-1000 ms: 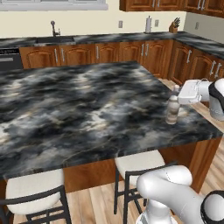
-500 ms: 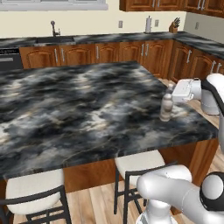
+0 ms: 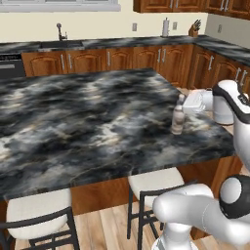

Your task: Get the candle and the liquor from the cabinet and move them to the dining counter.

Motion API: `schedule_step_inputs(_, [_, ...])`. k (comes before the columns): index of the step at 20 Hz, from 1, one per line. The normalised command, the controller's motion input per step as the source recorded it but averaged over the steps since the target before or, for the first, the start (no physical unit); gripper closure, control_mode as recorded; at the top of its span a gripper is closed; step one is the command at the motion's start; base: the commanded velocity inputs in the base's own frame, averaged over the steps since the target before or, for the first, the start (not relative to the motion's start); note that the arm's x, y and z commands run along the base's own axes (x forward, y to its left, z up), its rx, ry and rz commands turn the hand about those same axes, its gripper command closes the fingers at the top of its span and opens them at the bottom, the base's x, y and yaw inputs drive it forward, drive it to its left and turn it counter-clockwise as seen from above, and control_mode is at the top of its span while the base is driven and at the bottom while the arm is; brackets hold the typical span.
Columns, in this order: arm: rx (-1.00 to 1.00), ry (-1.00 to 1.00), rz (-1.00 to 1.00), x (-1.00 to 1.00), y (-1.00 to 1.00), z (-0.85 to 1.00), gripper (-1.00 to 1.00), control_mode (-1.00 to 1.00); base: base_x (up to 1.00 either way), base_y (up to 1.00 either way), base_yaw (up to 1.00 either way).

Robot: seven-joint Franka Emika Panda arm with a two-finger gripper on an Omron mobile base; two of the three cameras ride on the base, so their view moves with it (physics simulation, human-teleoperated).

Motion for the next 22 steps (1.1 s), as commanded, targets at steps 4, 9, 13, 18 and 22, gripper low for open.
schedule_step_inputs(4, [0.00, 0.00, 0.00, 0.40, 0.23, -0.35, 1.00, -1.00, 0.00, 0.00, 0.00])
schedule_step_inputs(9, [0.00, 0.00, 0.00, 0.33, 0.16, -0.37, 1.00, -1.00, 0.00, 0.00, 0.00])
schedule_step_inputs(13, [0.00, 0.00, 0.00, 0.13, 0.07, -0.43, 1.00, -1.00, 0.00, 0.00, 0.00])
schedule_step_inputs(18, [0.01, 0.00, 0.00, 0.00, 0.07, -0.47, 1.00, -1.00, 0.00, 0.00, 0.00])
schedule_step_inputs(22, [0.00, 0.00, 0.00, 0.03, 0.09, -0.47, 1.00, -1.00, 0.00, 0.00, 0.00])
